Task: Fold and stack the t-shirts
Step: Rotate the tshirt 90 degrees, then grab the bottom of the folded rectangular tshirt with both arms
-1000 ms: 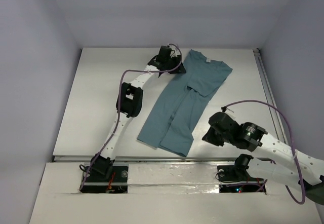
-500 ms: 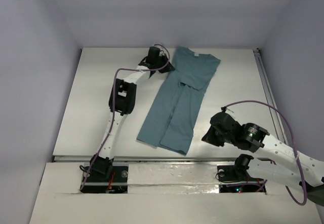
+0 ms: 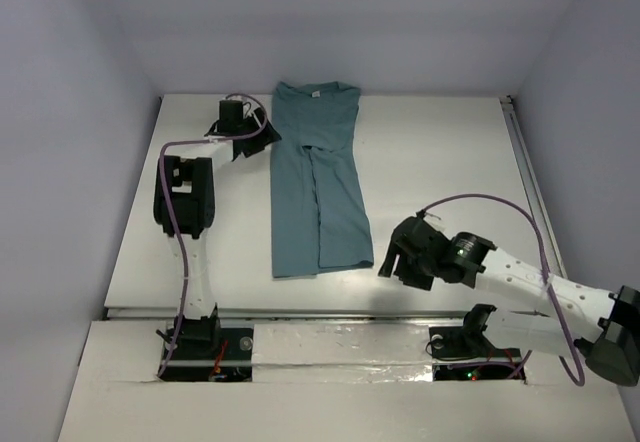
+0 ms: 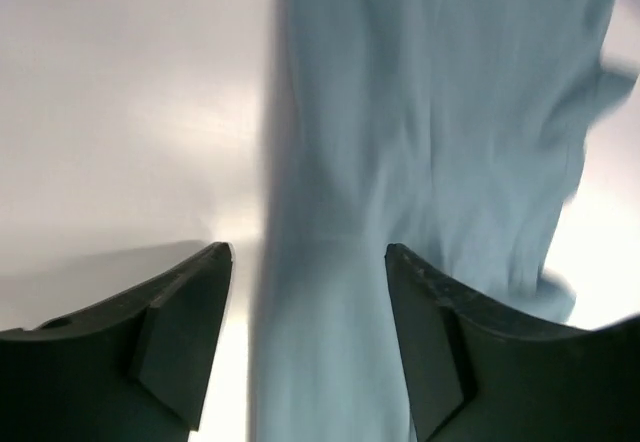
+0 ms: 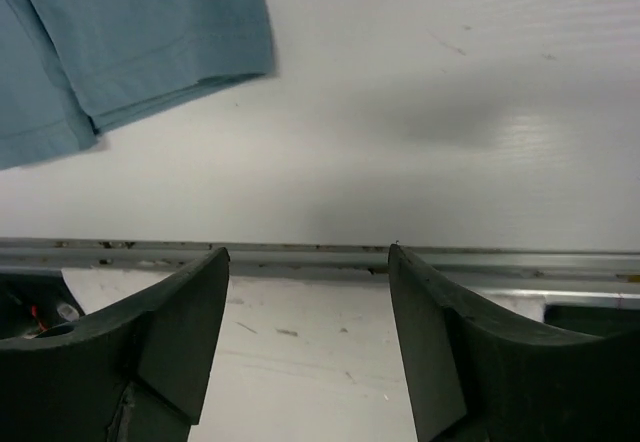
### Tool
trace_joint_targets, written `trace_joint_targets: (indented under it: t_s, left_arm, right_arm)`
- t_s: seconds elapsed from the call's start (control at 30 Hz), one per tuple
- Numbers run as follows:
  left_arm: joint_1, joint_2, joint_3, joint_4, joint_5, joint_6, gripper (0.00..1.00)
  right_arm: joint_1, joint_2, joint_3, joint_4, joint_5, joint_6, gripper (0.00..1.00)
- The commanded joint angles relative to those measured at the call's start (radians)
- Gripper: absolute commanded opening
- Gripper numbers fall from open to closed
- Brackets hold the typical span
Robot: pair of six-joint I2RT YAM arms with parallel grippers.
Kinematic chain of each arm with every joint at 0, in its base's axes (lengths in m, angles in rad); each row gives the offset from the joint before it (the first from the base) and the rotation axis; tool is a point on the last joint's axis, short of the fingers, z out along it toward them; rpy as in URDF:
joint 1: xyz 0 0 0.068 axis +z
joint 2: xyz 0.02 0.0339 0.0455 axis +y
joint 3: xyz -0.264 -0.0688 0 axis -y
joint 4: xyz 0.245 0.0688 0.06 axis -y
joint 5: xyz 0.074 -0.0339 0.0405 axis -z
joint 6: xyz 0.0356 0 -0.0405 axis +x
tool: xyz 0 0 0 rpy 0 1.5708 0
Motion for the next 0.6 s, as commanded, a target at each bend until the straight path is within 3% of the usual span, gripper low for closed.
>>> trace_joint_targets:
  t_s: [0.0,0.1,0.2,0.37,0.53,0.57]
  left_arm:
    - [-0.044,-0.231,-0.197,0.009,-0.05,0.054,0.61]
    - [-0.044,-0.398,-0.378,-0.029,-0.074,0.012,0.61]
    - [-0.044,-0.557,-0.553,-0.092,-0.099,-0.011,0.58]
    - [-0.044,-0.785,-0.832,-0.258,-0.208,0.002,0.56]
    - [-0.055,-0.988,-1.051,-0.331,-0.079,-0.098,0.61]
    - [-0.055,-0.997,-1.098,-0.347,-0.035,-0.115,0.62]
  right_arm:
    - [-0.029,0.066,-0.021,0.194,0.016,-0.038,0.71]
    - [-0.093,0.12,-0.044,0.325,0.033,-0.065,0.71]
    - [-0.2,0.192,-0.102,0.477,-0.054,-0.109,0.71]
    - [-0.24,0.33,-0.141,0.707,-0.162,-0.146,0.68]
    - [-0.24,0.416,-0.164,0.814,-0.209,-0.083,0.58]
    - [-0.24,0.424,-0.17,0.827,-0.209,-0.071,0.51]
